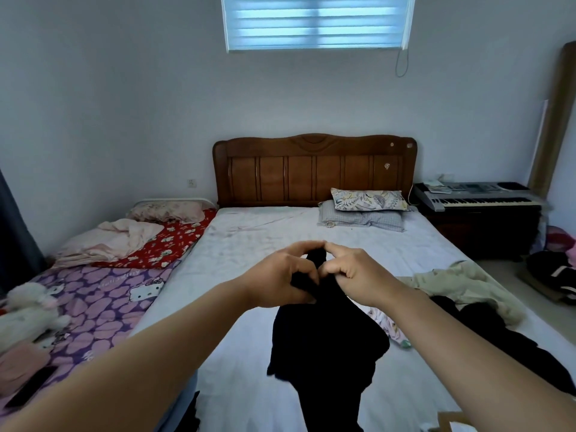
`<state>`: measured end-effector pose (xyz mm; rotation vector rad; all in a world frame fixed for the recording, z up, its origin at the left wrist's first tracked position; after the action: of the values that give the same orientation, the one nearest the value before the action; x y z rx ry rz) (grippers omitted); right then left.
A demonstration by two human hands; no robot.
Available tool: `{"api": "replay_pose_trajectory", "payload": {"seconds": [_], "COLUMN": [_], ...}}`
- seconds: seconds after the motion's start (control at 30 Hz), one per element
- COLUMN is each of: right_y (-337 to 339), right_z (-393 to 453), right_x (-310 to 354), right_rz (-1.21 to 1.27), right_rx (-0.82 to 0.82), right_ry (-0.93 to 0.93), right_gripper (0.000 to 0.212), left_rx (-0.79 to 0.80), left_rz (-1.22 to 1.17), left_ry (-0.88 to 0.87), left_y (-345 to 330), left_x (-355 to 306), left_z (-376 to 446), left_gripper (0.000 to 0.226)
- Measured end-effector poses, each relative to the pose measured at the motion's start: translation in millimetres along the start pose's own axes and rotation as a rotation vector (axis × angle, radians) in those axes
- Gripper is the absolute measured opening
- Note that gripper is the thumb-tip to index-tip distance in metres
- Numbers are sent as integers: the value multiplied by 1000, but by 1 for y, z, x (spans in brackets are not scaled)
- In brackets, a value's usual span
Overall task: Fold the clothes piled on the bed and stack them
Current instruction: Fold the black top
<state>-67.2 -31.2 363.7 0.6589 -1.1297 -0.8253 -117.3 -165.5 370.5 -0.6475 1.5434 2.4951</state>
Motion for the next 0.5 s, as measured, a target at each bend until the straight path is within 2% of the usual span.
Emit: {"api": "replay_pose_trajectory", "payload": {"seconds": [0.3, 0.4, 0.43, 0.5], "right_y": [-11, -10, -8, -5], "right_z": [-5, -3, -5, -9], "right_x": [3, -8, -10, -19], "right_rz": [215, 230, 237, 230], "right_rx": [101, 166, 203, 276], "right_ry": [-81, -189, -221, -274], "right_gripper": [54, 55, 49, 21], "left_rx": [4, -68, -106, -189], "left_rz": [-227, -207, -211, -254], "left_ry": [180, 231, 258, 322], "left_y": [-9, -9, -9, -6], "left_x": [11, 16, 18, 23], "left_z": [-9, -12, -14, -20], "left_gripper": [32, 23, 18, 13]}}
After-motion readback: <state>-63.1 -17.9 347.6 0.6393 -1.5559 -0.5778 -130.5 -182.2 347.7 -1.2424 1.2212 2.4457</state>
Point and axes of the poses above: each hand's wrist, its own z-axis towards the middle knuckle, its own y-axis out of the back of the hand, x = y × z, the point moved 5 cm from there along z, towards the middle knuckle, and after that the axes turned 8 degrees about -y, right-handed, at the moved point
